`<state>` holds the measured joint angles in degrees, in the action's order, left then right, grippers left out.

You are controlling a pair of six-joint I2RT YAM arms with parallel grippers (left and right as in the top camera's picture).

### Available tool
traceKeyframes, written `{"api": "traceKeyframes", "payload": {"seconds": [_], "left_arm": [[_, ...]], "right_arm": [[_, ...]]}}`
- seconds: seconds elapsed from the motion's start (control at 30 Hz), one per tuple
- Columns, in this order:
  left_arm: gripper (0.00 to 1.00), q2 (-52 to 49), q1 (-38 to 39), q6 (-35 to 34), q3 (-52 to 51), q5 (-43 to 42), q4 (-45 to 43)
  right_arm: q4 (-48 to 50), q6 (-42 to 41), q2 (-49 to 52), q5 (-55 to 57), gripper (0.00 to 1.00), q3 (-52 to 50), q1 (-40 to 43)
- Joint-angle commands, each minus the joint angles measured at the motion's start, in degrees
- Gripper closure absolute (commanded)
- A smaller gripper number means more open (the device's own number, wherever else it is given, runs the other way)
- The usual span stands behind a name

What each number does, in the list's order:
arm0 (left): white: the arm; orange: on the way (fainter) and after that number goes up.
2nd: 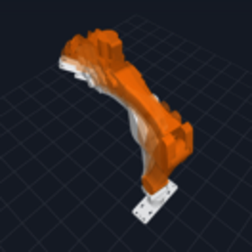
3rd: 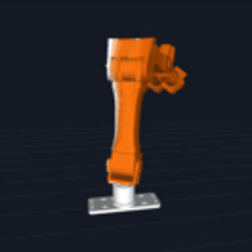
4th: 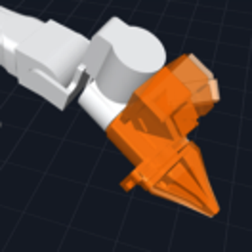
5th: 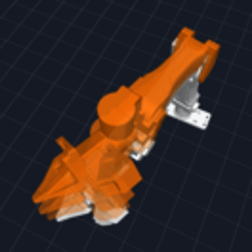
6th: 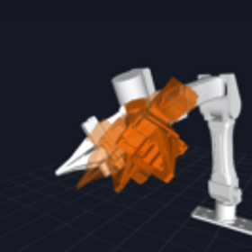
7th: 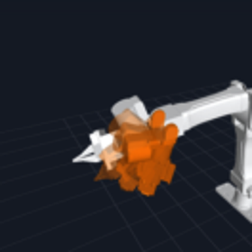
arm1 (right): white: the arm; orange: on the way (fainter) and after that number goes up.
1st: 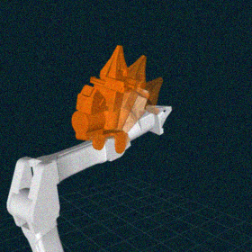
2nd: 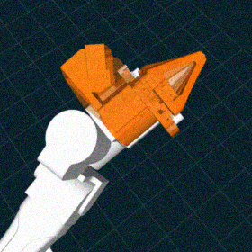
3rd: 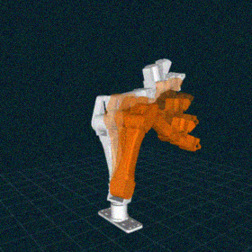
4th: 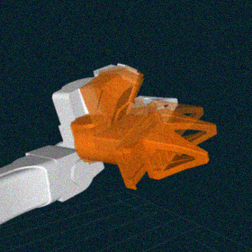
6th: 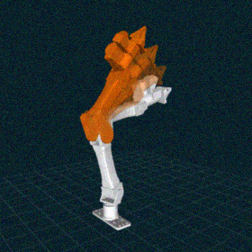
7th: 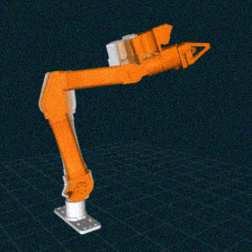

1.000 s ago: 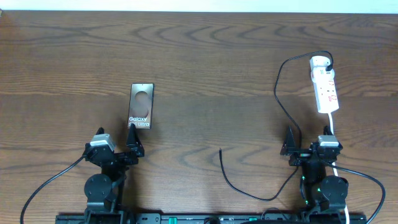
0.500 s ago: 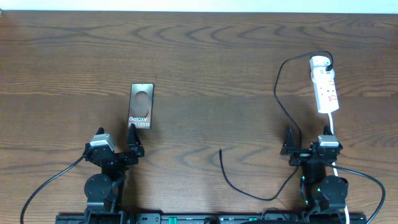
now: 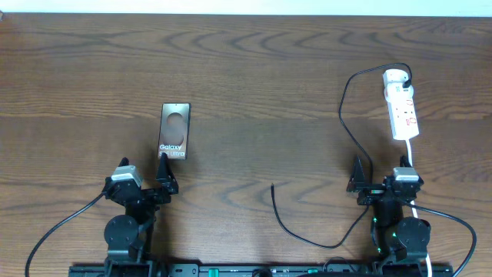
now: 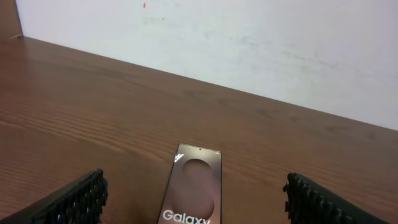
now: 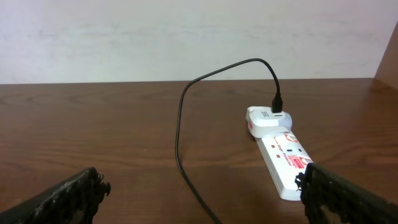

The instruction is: Plug charger to phone and switch on socket

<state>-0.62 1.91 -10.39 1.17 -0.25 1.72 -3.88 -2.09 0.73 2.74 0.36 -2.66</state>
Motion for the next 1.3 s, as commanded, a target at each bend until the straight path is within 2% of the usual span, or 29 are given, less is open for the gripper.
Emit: {"api": "traceKeyframes", "payload": {"seconds": [0.0, 0.93, 1.17, 1.27], "left_arm": [[0.10, 0.28, -0.24, 0.96, -0.92, 0.94, 2.51], [0.10, 0.28, -0.24, 0.72, -0.66, 0.96, 2.54], [0.10, -1.03, -0.24, 0.76, 3.30, 0.92, 2.56], [0.10, -4.81, -0.24, 0.76, 7.65, 0.90, 2.58]], "right_arm": [[-0.24, 0.90, -0.42, -0.31, 0.01, -0.04, -0.39], [-0.24, 0.90, -0.42, -0.31, 0.01, -0.04, -0.39], [-0.24, 0.90, -0.42, -0.31, 0.01, -0.04, -0.39], [-0.24, 0.90, -0.42, -0.31, 0.01, -0.04, -0.39]]}}
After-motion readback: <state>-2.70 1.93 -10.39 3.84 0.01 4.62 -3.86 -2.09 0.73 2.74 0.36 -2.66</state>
